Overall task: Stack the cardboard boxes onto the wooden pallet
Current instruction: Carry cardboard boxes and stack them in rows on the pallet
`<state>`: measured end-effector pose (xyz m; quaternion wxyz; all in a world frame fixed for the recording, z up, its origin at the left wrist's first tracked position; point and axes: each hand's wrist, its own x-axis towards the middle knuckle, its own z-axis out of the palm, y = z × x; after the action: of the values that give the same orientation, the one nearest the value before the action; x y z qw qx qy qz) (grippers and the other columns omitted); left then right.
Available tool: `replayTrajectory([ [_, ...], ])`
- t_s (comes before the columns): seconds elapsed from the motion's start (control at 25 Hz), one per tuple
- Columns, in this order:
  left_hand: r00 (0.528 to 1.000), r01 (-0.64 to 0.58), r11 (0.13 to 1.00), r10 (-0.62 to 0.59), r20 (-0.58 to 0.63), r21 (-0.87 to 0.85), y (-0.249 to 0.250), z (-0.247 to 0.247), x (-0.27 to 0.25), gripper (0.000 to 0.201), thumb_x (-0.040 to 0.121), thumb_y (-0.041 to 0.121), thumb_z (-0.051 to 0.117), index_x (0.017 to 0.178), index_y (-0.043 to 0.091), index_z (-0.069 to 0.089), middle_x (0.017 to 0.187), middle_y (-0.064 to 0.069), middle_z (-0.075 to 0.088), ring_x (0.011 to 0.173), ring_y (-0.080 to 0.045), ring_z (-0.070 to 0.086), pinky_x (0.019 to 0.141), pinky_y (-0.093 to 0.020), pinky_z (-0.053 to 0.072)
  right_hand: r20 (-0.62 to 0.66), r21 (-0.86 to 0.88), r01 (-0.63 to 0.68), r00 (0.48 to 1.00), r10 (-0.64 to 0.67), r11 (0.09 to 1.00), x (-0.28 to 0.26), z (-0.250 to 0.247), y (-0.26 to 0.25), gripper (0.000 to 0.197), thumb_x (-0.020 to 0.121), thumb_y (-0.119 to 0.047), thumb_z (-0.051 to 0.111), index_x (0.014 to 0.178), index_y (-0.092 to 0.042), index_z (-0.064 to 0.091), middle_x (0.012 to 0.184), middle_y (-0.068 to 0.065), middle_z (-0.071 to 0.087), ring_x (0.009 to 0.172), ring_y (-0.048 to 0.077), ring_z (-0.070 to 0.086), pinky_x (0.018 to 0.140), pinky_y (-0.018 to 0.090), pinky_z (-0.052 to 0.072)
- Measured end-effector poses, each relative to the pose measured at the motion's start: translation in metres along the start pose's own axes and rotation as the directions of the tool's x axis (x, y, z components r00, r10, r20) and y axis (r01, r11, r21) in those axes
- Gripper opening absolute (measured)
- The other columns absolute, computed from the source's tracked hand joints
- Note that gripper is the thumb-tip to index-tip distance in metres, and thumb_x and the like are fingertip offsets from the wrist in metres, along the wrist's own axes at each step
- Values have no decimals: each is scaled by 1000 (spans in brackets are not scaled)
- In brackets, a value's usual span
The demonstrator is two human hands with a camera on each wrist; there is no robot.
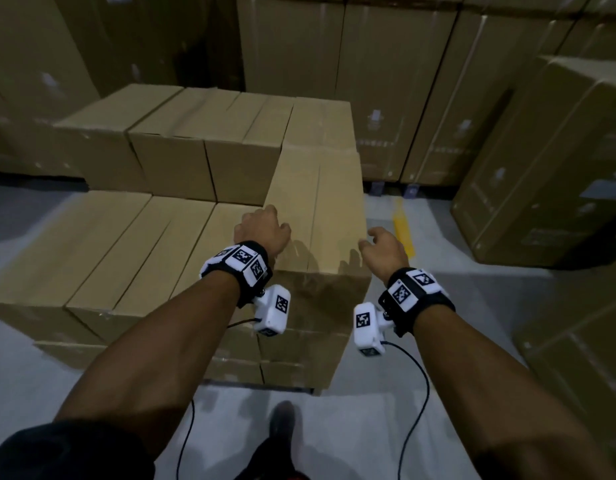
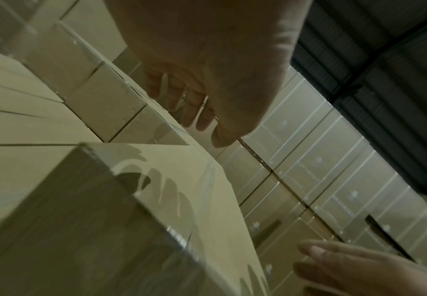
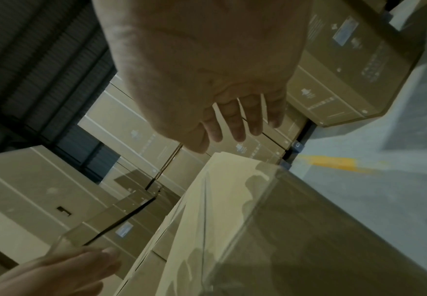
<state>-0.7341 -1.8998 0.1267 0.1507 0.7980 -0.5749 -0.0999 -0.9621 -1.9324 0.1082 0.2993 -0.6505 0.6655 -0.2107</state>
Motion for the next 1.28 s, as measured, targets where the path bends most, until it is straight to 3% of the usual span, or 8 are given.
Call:
replayTrajectory([
  [0.2,992,104,979,-91,84,-173,-3,10,120,50,96,38,53,133,3,50,129,-20,58,118,-40,53,98,-47,47,55,62,-93,994,90,994,112,11,-25,56,101,-30,54,152,-14,35,152,13,43,134,36,46,110,45,41],
  [0.32,970,219,925,-172,174,-310,-3,21,185,58,93,36,58,135,0,44,133,-22,54,118,-43,53,97,-49,48,60,131,-183,983,176,974,175,16,-35,61,99,-26,56,153,-15,30,146,14,47,126,37,52,100,40,46],
  [0.4,946,301,868,-218,241,-395,-6,34,220,69,80,40,65,131,-4,48,129,-23,58,113,-46,58,92,-52,53,62,161,-228,973,220,960,206,23,-38,67,97,-24,57,155,-14,25,148,15,46,128,38,49,97,38,44],
  [0.48,918,380,807,-268,293,-452,-15,62,254,88,59,48,64,129,-5,52,126,-26,62,109,-46,62,85,-55,56,77,188,-279,960,269,942,231,30,-38,77,95,-25,60,157,-16,16,156,14,36,136,40,42,107,46,41],
  [0.64,878,457,756,-300,373,-469,-13,68,272,74,76,43,71,130,-3,51,124,-20,61,109,-39,60,83,-39,51,160,223,-345,936,315,912,270,41,-35,88,94,-25,63,159,-14,4,161,16,25,140,41,36,111,50,40],
  [0.84,850,519,685,-355,389,-511,-14,81,280,92,59,59,75,126,0,51,121,-19,62,104,-37,62,92,-45,54,202,219,-362,925,320,906,292,51,-31,94,92,-28,69,157,-9,4,156,19,32,136,40,41,107,45,43],
  [1.0,865,500,700,-386,319,-510,-10,75,273,83,79,46,79,137,-1,44,134,-20,54,119,-37,54,99,-42,48,180,208,-340,935,306,917,295,55,-27,96,88,-28,72,157,-9,7,155,18,34,136,37,42,105,40,43],
  [1.28,872,490,684,-395,290,-541,-16,81,276,81,77,46,81,134,-1,46,130,-21,58,115,-38,57,97,-45,50,182,198,-331,937,298,922,295,58,-28,100,83,-31,75,155,-11,9,154,18,34,135,38,43,106,42,44],
])
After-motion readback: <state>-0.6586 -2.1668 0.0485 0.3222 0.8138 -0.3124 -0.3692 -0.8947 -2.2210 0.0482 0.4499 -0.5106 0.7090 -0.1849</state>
